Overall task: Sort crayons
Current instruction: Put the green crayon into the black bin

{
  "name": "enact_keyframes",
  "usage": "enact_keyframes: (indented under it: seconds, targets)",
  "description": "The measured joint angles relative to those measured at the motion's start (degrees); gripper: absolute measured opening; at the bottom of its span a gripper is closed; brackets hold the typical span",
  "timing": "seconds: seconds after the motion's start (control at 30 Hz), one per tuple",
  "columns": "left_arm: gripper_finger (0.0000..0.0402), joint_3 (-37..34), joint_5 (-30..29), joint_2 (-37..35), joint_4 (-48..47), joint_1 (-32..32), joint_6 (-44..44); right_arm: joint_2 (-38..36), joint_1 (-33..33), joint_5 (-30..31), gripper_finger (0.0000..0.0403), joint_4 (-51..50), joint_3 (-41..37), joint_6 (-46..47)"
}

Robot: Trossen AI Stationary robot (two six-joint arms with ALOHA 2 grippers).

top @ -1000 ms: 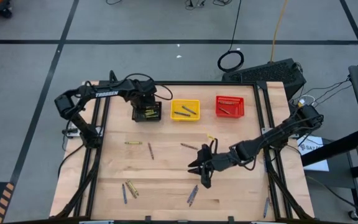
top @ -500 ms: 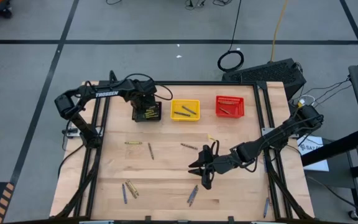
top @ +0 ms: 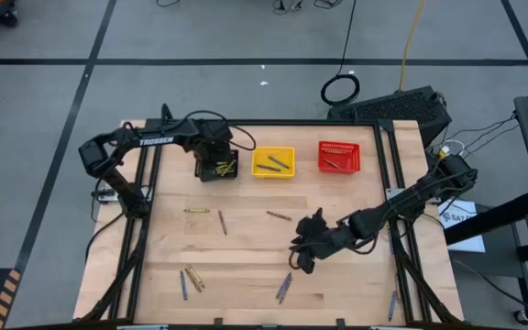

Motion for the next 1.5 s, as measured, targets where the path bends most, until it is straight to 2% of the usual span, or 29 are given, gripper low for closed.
enact_keyframes:
  seconds: [0.2,0.37,0.73,1.03,1.2,1.5]
  targets:
    - [0.0100,0.0,0.1,-4.2,3.1,-3.4,-0.2,0.0,0.5,-0.3,0.0096,-12.0,0.0,14.3]
    - [0.0100,0.0,0.1,-8.6,3.5,-6.7,-3.3,0.0,2.6,-3.2,0.0096,-20.5,0.0,23.1]
    - [0.0100,0.1,0.1,-15.3,3.3,-14.6,-8.1,0.0,10.6,-6.2,0.0096,-24.1,0.0,37.7]
    - [0.0100,0.1,0.2,-15.9,3.4,-21.5,-9.3,0.0,16.5,-6.5,0.0096,-36.5,0.0,54.4]
    - [0.0100,0.1,0.0,-15.9,3.7,-23.3,-9.3,0.0,16.7,-11.9,0.0096,-45.2,0.0,57.4]
    - [0.0100,0.1,-0.1,-15.9,3.8,-23.4,-10.6,0.0,16.6,-13.6,0.0096,-53.7,0.0,56.2]
